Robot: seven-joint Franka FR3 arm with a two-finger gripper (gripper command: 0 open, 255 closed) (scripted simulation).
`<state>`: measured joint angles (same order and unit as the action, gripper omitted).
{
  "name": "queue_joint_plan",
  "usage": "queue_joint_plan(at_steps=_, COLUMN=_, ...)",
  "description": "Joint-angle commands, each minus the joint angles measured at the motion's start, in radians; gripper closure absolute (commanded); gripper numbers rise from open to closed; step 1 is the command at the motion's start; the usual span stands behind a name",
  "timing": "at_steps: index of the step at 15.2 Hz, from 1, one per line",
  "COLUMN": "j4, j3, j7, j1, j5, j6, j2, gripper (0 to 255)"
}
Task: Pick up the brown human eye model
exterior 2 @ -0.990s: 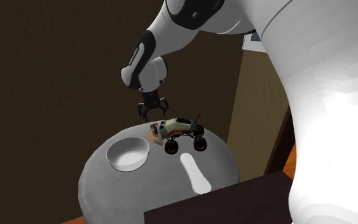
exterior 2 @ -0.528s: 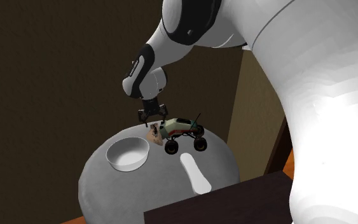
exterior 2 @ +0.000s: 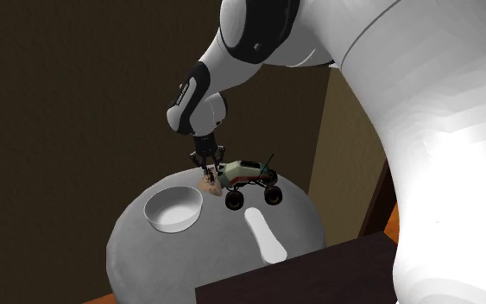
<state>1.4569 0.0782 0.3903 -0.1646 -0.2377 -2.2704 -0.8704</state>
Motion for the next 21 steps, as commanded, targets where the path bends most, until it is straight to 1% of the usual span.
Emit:
queue_joint_plan(at_steps=1, j4=0.002, j3=0.001, j7=0.000, j1=-0.001, j5=0.001, j6=-0.001, j2=-0.003, gripper=255)
queue_joint_plan(at_steps=4, j4=0.005, j3=0.001, j7=0.000, j1=0.000, j5=0.000, j6=-0.003, j2=-0.002, gripper=255)
queue_joint_plan(at_steps=19, j4=0.025, j3=0.016, j7=-0.021, j1=0.008, j5=0.018, j6=0.112, j2=0.134, gripper=255)
queue_joint_plan(at_steps=21, j4=0.024, j3=0.016, j7=-0.022, j1=0.008, j5=0.018, j6=0.114, j2=0.135, gripper=255)
